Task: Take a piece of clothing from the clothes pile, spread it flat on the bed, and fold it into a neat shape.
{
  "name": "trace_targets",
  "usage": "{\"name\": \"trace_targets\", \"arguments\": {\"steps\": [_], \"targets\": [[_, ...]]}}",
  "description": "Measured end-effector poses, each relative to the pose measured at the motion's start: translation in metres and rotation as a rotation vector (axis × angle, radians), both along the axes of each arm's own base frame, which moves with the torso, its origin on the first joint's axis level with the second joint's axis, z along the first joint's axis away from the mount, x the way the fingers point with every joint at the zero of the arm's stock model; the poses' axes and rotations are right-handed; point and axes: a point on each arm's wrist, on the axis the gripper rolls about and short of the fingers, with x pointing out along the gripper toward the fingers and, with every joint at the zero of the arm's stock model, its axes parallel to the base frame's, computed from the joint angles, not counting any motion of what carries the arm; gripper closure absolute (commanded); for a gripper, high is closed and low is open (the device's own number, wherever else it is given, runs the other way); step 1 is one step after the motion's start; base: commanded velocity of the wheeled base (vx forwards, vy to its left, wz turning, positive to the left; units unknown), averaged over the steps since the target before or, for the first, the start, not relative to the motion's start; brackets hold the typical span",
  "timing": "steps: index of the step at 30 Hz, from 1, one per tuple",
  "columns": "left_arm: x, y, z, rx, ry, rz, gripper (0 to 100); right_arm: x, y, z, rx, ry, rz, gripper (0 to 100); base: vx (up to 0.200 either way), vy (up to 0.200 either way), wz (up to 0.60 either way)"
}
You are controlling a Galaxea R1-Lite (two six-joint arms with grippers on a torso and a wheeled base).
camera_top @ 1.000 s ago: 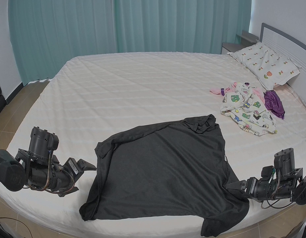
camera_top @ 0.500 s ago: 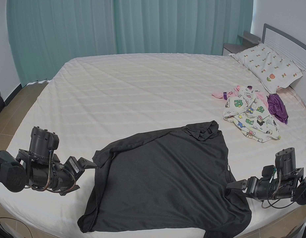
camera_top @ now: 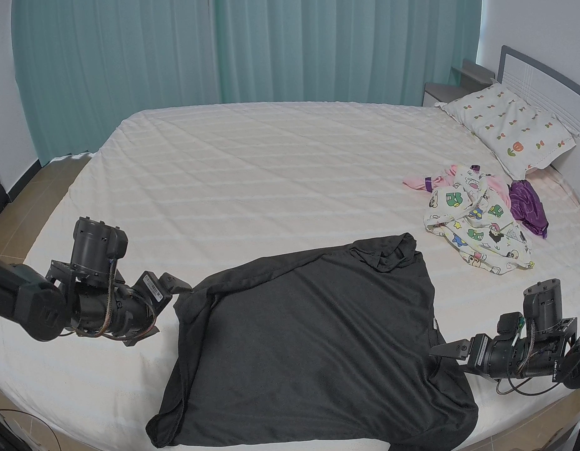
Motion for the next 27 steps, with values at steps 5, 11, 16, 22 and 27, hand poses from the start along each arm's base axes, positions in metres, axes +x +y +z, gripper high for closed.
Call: {"name": "trace_targets", "arguments": {"steps": [5, 11, 16, 22, 27], "targets": [[0.023, -0.006, -0.008, 0.028, 0.01, 0.023, 0, -0.001, 0.0, 0.001, 0.002, -0.005, 0.0, 0, 0.0, 0.0, 0.0], [0.055, -0.016, -0.021, 0.047, 0.017, 0.038, 0, -0.001, 0.0, 0.002, 0.004, -0.009, -0.001, 0, 0.0, 0.0, 0.0], [0.074, -0.021, -0.032, 0.061, 0.029, 0.047, 0, -0.001, -0.001, 0.002, 0.004, -0.011, -0.003, 0, 0.0, 0.0, 0.0], [0.083, -0.02, -0.042, 0.099, 0.038, 0.079, 0, -0.001, -0.001, 0.003, 0.006, -0.011, -0.004, 0, 0.0, 0.0, 0.0], [0.087, -0.021, -0.049, 0.107, 0.054, 0.081, 0, -0.001, -0.001, 0.002, 0.006, -0.011, -0.004, 0, 0.0, 0.0, 0.0]]}}
